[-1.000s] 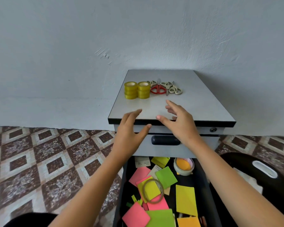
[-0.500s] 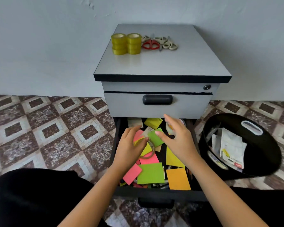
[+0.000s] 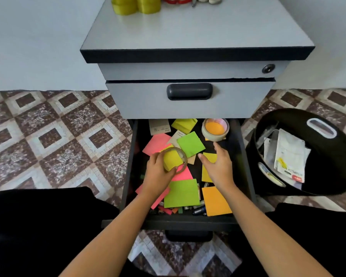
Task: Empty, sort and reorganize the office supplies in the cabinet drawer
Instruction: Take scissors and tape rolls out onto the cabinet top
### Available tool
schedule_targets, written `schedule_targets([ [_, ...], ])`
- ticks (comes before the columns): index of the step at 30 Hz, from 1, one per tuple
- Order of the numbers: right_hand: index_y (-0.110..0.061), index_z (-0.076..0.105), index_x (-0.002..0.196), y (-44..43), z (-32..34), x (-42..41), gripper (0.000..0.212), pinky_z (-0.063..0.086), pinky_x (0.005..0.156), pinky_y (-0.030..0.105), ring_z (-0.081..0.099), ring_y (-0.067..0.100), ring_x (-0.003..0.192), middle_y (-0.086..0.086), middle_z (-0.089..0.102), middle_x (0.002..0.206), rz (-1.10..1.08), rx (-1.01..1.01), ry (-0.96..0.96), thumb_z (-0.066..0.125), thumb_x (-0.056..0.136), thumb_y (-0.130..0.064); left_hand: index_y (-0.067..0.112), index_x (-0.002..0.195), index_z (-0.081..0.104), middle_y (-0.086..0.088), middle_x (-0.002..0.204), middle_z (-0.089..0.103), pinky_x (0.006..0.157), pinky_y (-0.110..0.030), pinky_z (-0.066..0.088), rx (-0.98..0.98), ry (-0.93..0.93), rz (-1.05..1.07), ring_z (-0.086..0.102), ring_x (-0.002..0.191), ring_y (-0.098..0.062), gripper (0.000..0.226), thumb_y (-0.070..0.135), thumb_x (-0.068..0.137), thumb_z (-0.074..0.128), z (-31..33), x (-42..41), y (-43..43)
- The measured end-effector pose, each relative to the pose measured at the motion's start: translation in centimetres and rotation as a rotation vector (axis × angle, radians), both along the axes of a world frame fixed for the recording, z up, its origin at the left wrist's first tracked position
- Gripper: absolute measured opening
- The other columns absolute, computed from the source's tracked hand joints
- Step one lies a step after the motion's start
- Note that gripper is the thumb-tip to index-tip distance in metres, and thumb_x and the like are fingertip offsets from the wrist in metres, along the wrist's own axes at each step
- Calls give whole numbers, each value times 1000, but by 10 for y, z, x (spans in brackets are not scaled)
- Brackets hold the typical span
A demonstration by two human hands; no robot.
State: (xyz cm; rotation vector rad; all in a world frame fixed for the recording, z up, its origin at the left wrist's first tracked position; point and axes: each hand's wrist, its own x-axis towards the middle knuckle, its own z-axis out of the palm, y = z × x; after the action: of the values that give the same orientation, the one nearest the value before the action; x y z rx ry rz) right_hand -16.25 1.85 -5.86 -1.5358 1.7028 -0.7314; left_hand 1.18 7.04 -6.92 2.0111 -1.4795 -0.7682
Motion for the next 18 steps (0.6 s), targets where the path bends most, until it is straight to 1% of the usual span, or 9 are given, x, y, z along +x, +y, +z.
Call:
schedule_targets([
  [2, -11, 33, 145, -8, -10, 2, 73, 33, 103, 30, 36, 23, 134, 11, 37, 144, -75, 33, -25, 68, 85, -32, 11, 145, 30, -8, 142, 33, 108, -30, 28, 28, 10, 20, 31, 133, -23, 73, 29, 84, 67, -7, -3, -5],
  [4, -8, 31, 145, -16, -19, 6, 77, 33, 102, 31, 36, 25, 134, 13, 36, 145, -152, 45, -37, 70, 83, -31, 8, 146, 25, -8, 145, 28, 110, -29, 25, 27, 8, 27, 27, 136, -23, 80, 32, 83, 68, -14, -4, -8],
  [7, -2, 30, 145, -30, -32, 13, 83, 33, 103, 33, 35, 29, 135, 18, 36, 145, -265, 45, -46, 73, 81, -32, 7, 147, 20, -9, 148, 26, 111, -31, 25, 28, 8, 42, 26, 137, -23, 90, 42, 80, 69, -22, -5, -10],
  [10, 2, 28, 145, -46, -41, 21, 89, 34, 104, 38, 35, 32, 135, 20, 36, 145, -362, 35, -49, 75, 78, -34, 10, 148, 18, -7, 149, 24, 112, -34, 24, 47, -7, 32, 25, 138, -23, 95, 45, 78, 70, -31, -2, -8],
  [14, -3, 24, 146, -68, -45, 29, 95, 32, 104, 48, 32, 31, 136, 15, 34, 147, -447, 35, 19, 75, 75, -41, 13, 149, 16, -5, 149, 23, 112, -36, 23, 51, -32, 36, 23, 138, -22, 100, 48, 74, 72, -38, 0, -8],
  [18, -8, 25, 145, -84, -50, 31, 100, 32, 102, 49, 35, 30, 134, 12, 38, 144, -493, 45, 56, 78, 70, -45, 12, 149, 12, -7, 148, 24, 112, -40, 22, 54, -93, 39, 20, 138, -23, 108, 52, 70, 74, -43, -2, -11],
])
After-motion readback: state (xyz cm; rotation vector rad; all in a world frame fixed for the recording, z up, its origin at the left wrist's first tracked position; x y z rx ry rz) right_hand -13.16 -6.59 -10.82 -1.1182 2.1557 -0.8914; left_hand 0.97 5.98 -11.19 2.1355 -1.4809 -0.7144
